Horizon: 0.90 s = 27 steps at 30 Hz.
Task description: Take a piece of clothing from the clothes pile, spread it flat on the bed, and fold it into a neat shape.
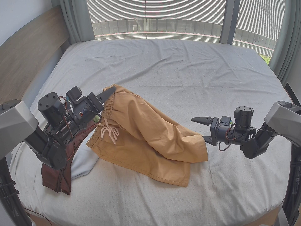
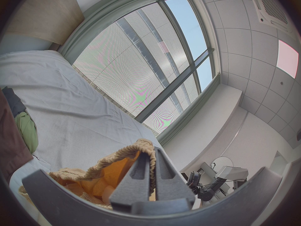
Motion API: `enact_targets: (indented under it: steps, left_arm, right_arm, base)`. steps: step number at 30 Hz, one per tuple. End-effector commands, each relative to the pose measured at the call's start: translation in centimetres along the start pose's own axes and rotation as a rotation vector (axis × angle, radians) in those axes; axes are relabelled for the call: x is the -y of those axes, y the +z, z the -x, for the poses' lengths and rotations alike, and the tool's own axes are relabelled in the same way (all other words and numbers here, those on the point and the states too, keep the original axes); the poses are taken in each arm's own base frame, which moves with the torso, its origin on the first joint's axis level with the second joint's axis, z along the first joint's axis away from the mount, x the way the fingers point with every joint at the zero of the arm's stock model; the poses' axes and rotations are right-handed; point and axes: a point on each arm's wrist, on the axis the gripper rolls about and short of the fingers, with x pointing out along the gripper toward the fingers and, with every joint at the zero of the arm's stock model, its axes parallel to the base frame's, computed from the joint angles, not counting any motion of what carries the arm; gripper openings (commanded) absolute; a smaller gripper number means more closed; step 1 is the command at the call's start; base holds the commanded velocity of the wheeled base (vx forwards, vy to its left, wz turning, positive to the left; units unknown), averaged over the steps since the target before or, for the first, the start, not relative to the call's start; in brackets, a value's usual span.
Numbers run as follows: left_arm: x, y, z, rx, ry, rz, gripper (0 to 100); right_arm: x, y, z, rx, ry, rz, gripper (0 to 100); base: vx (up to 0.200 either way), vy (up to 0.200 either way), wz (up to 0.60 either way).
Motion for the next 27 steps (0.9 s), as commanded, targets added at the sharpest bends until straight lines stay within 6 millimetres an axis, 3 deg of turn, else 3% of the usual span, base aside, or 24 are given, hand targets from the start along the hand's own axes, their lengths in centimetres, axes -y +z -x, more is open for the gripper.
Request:
enact_targets:
  steps: [1, 7, 8, 20, 27]
  left_arm:
    - [0.0, 0.0, 0.0, 0.000, -0.001, 0.000, 0]
    - [0.0, 0.0, 0.0, 0.001, -0.002, -0.001, 0]
    - [0.0, 0.1, 0.0, 0.004, 0.000, -0.002, 0]
    - [0.0, 0.0, 0.0, 0.002, 0.000, -0.002, 0]
    - [0.1, 0.3, -0.2, 0.010, -0.010, -0.005, 0]
  right_arm:
    - [0.1, -0.2, -0.1, -0.006, -0.004, -0.004, 100]
    - [0.6, -0.9, 0.0, -0.025, -0.020, -0.019, 100]
    - [0.9, -1.2, 0.1, -0.037, -0.028, -0.030, 0]
    - [1.2, -1.2, 0.1, -0.012, -0.008, -0.011, 0]
    - [-1.0, -1.2, 2.5, 0.053, 0.073, 0.067, 0]
  base:
    - [0.000, 0.000, 0.00]
    - [0.000, 0.000, 0.00]
    - [0.000, 0.000, 0.00]
    - [0.000, 0.000, 0.00]
    - [0.000, 0.000, 0.00]
